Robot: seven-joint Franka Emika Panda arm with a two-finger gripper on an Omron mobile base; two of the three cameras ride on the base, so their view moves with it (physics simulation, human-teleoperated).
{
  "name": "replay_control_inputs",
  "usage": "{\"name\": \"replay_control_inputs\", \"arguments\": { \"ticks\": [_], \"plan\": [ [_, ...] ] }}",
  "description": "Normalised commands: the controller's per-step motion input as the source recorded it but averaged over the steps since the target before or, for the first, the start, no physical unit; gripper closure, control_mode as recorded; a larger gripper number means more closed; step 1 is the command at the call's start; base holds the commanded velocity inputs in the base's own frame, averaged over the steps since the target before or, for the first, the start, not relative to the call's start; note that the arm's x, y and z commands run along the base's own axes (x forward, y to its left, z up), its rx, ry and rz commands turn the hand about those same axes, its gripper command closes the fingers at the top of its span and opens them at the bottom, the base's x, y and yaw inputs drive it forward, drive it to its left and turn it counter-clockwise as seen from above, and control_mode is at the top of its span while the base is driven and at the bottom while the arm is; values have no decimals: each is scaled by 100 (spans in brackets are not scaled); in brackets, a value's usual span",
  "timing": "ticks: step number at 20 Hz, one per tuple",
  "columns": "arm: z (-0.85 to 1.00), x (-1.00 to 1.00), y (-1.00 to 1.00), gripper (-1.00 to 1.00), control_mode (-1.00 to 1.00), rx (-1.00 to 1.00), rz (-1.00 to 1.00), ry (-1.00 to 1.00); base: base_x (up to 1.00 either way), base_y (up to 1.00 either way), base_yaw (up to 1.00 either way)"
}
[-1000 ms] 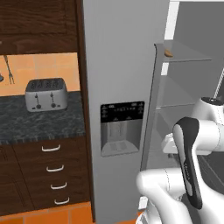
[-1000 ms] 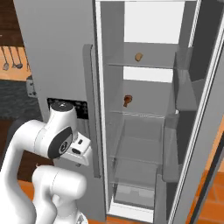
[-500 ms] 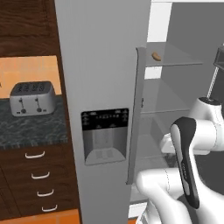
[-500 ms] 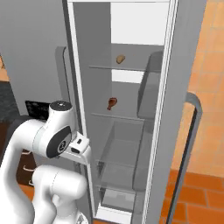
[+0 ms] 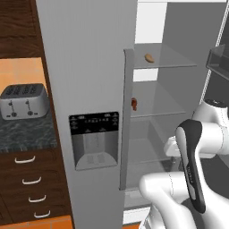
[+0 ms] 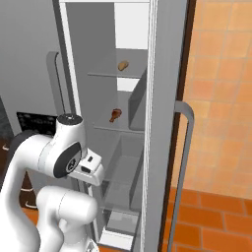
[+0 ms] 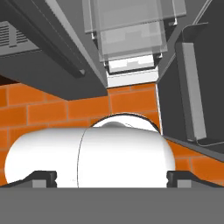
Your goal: Place one sweet potato and one chicken drumstick in each tupperware on the nearby counter, to pack two identical lunches.
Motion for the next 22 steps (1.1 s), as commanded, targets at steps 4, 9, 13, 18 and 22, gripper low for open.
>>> {"name": "replay_control_inputs", "arguments": {
  "ticks": [4,9,13,18,22],
  "plan": [
    [0,0,0,-100,100,0,0,0,9,0,0],
    [0,0,0,-100,100,0,0,0,40,0,1],
    [2,-1,0,-100,-100,0,0,-13,0,0,0],
    [28,0,7,-100,-100,-5,1,-51,0,0,0],
    [25,5,1,-100,-100,-10,0,-62,0,0,0]
  ]
}}
